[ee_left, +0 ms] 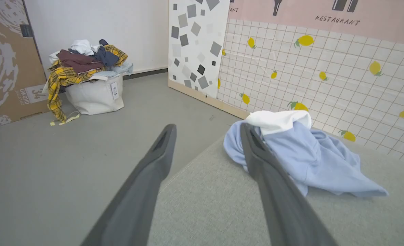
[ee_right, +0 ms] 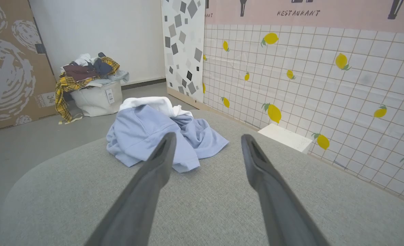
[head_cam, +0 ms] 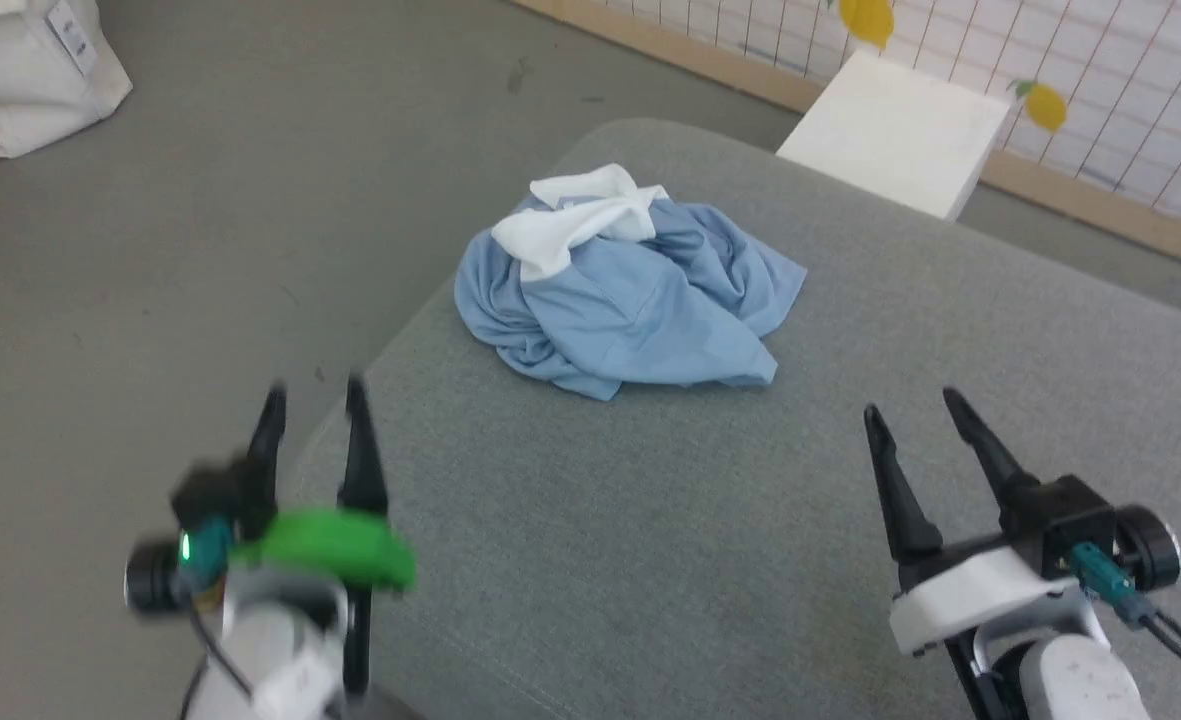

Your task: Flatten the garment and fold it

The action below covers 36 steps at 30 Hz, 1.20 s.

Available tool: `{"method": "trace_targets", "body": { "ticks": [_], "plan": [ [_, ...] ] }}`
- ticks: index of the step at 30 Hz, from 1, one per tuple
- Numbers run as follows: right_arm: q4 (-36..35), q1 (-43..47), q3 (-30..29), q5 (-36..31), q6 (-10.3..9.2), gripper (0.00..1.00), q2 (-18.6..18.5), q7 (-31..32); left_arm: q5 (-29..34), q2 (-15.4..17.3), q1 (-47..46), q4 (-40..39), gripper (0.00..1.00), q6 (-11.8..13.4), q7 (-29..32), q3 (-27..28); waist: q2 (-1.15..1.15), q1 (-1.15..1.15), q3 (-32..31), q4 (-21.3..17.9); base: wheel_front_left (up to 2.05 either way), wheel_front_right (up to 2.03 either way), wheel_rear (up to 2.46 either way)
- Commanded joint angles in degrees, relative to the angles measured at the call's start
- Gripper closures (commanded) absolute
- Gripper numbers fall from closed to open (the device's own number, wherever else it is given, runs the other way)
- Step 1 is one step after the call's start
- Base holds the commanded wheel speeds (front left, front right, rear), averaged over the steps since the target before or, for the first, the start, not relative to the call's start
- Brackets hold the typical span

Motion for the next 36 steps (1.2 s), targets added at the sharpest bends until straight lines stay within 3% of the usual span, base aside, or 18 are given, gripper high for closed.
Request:
{"method": "trace_targets", "body": {
  "ticks": [1,8,15,22,30,31,33,36],
  "plan": [
    [-0.6,-1.6,0.1,-0.7,-0.1,0.0,0.0,0.1,-1.3,0.4,-5.1,0.7,0.0,-1.3,1.1,-0.3,0.0,0.0,5.0,-1.6,0.0,0.0,0.0],
    [-3.2,-6.1,0.8,-3.8,-0.1,0.0,0.0,1.6,-8.8,3.1,-27.8,9.9,0.0,-8.1,13.7,-0.6,0.0,0.0,16.6,-7.2,0.0,0.0,0.0],
    [-4.0,-11.0,2.4,-4.7,-0.1,0.0,-0.1,1.2,-16.7,7.7,-41.5,20.3,0.0,-10.0,29.9,0.8,0.0,0.0,25.4,-14.5,0.0,0.0,0.0],
    [-2.8,-13.1,2.2,-3.8,-0.1,0.0,0.0,-0.9,-20.0,12.3,-42.0,28.1,0.0,-6.6,46.9,2.4,0.0,0.0,29.0,-20.4,0.0,0.0,0.0],
    [-0.4,-12.8,1.2,-1.7,-0.1,0.0,0.0,-2.9,-23.8,13.0,-34.2,30.4,0.02,-2.6,59.2,4.0,0.0,0.0,27.7,-23.1,0.0,0.0,0.0],
    [0.0,-12.6,1.1,-1.5,-0.1,0.0,0.0,-3.1,-24.3,13.1,-33.2,30.2,0.54,-2.6,60.8,4.0,0.0,0.0,27.0,-23.1,0.0,0.0,0.0],
    [0.7,-12.4,0.9,-1.1,-0.1,0.0,0.0,-3.5,-24.6,13.5,-31.9,28.7,1.0,-3.0,61.3,4.1,0.0,0.0,25.1,-22.9,0.0,0.0,0.0],
    [1.8,-11.8,0.7,-0.4,-0.1,0.0,0.0,-3.9,-22.0,15.9,-31.2,24.5,1.0,-3.9,53.6,4.4,0.0,0.0,21.8,-22.6,0.0,0.0,0.0]
  ]
}}
